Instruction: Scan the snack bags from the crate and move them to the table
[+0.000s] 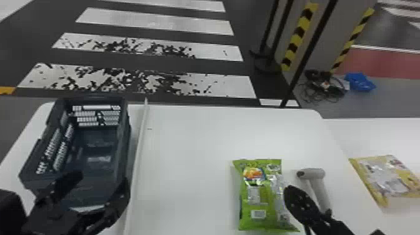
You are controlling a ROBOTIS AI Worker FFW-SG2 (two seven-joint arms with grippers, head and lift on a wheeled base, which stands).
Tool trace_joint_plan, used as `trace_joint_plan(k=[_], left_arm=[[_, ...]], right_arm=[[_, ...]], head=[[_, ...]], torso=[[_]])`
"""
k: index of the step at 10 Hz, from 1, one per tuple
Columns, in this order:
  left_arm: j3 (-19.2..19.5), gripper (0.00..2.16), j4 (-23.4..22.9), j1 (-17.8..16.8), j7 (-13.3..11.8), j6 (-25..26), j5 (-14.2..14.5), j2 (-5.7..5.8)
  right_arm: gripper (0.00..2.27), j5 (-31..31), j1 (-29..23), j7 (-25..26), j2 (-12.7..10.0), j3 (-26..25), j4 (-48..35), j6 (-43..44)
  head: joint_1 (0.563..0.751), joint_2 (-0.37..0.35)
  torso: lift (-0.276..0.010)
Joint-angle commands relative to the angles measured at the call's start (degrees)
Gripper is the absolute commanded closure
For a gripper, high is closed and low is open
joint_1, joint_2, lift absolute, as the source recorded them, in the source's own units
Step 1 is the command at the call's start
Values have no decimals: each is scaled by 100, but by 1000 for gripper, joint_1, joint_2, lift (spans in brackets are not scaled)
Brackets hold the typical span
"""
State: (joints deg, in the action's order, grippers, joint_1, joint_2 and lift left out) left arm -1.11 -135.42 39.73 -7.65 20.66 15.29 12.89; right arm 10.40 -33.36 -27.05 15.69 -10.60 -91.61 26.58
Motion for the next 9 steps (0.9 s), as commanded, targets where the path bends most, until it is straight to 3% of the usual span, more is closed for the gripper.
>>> trace_joint_plan(k=[1, 2, 4, 6, 9], left_arm=[[-21, 66, -46, 8, 0, -13, 0, 3], [-21, 66, -99, 17, -9, -13, 0, 3], [-21, 66, -90, 17, 0, -13, 18, 3], [-39, 66, -29, -36, -9, -13, 62, 3], [-65, 66, 77, -97, -9, 4, 62, 3]], right_arm=[[154, 252, -197, -63, -22, -461, -595, -686], [39, 331, -206, -63, -13, -751, -691, -1037], [26, 366, -127, -134, 13, -1085, -683, -1635], [36, 375, 128, -301, 66, -1129, -507, -2391], [49, 304, 664, -529, 84, -1120, -67, -2971]], head=[[695, -197], [695, -234], [695, -291], [695, -346], [695, -350]], torso=[[-95], [-95], [-95], [-95], [-95]])
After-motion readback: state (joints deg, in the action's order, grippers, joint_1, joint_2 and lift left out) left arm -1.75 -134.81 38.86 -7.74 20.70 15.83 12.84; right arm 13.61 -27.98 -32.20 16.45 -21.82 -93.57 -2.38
